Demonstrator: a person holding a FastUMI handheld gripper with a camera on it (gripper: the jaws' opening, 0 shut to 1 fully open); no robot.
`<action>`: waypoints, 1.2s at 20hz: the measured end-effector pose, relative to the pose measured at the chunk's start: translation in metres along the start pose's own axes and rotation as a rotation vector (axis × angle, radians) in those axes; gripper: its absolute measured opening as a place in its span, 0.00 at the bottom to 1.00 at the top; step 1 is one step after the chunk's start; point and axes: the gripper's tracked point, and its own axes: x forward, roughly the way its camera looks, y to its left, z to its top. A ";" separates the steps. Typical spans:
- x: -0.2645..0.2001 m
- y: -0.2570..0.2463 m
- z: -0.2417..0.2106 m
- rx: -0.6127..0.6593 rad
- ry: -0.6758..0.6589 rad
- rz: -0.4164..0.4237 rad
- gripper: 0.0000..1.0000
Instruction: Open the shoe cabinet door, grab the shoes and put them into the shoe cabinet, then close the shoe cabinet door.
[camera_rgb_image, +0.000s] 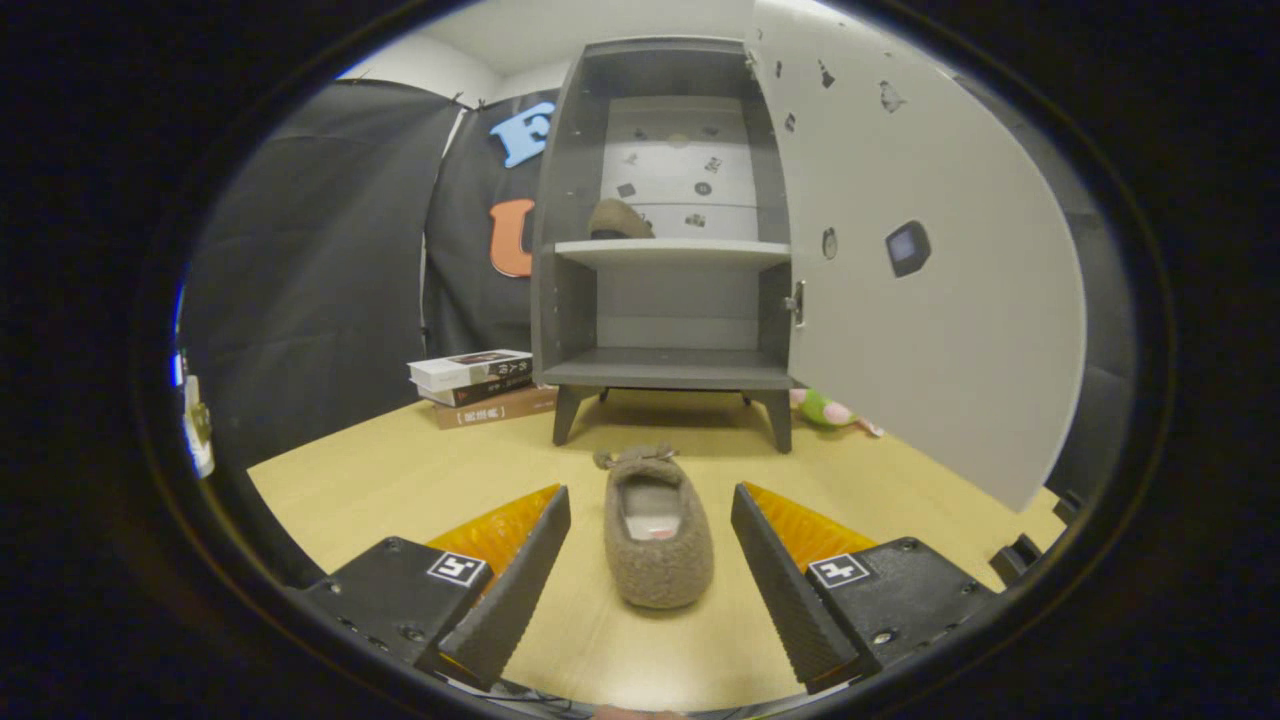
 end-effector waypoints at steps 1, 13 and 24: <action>0.011 0.002 -0.001 -0.004 0.005 -0.001 1.00; 0.095 0.024 -0.059 -0.074 0.314 0.039 0.50; 0.065 0.017 -0.044 -0.090 0.190 0.066 0.14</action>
